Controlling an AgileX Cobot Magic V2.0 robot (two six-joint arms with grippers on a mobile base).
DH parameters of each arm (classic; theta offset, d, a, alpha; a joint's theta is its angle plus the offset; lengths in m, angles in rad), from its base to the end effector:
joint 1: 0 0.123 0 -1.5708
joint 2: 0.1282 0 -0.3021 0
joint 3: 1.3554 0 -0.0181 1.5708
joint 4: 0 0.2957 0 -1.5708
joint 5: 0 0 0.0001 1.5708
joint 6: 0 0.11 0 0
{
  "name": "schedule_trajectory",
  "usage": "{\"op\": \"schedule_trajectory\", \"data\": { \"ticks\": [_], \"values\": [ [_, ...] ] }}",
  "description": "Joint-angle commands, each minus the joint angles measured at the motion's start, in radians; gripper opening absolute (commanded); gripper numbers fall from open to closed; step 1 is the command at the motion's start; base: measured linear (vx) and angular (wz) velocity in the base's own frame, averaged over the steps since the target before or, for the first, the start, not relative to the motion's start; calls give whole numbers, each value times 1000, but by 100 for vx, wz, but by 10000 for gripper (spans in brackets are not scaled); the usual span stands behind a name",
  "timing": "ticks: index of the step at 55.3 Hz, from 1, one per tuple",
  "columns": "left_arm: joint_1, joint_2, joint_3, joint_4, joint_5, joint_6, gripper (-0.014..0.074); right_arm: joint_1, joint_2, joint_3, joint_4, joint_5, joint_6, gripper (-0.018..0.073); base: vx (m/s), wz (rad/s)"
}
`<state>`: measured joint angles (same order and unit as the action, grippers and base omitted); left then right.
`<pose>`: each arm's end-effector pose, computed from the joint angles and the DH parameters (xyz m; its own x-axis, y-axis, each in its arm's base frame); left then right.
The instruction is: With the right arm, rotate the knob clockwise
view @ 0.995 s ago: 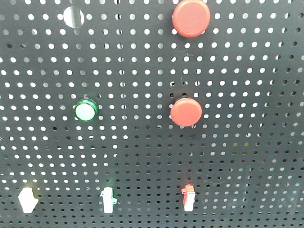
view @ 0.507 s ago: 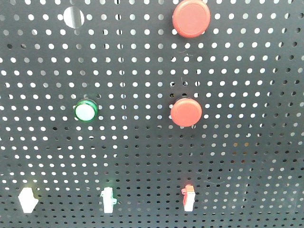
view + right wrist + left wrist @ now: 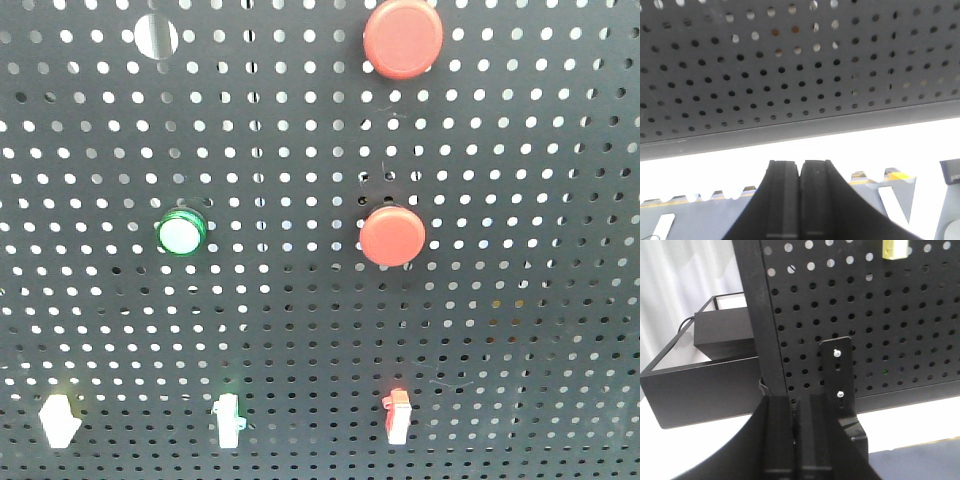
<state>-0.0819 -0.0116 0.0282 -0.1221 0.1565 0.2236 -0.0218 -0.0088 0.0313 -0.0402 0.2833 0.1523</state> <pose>0.1027 -0.0105 0.1876 -0.0736 0.1092 -0.9913 0.1088 0.9889 0.1008 0.1013 -0.0034 0.1722 -0.2115 0.1181 -0.9702 0.0571 0.9925 0.1083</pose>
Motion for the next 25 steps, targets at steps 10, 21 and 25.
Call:
{"op": "schedule_trajectory", "data": {
  "ticks": [10,21,25],
  "values": [
    [-8,-17,33,-5,-84,-2,-6,0,-15,8,-5,-76,-1,-8,0,0],
    [-8,-17,33,-5,-84,-2,-6,0,-15,8,-5,-76,-1,-8,0,0],
    [-8,-17,33,-5,-84,-2,-6,0,-15,8,-5,-76,-1,-8,0,0]
  ]
}}
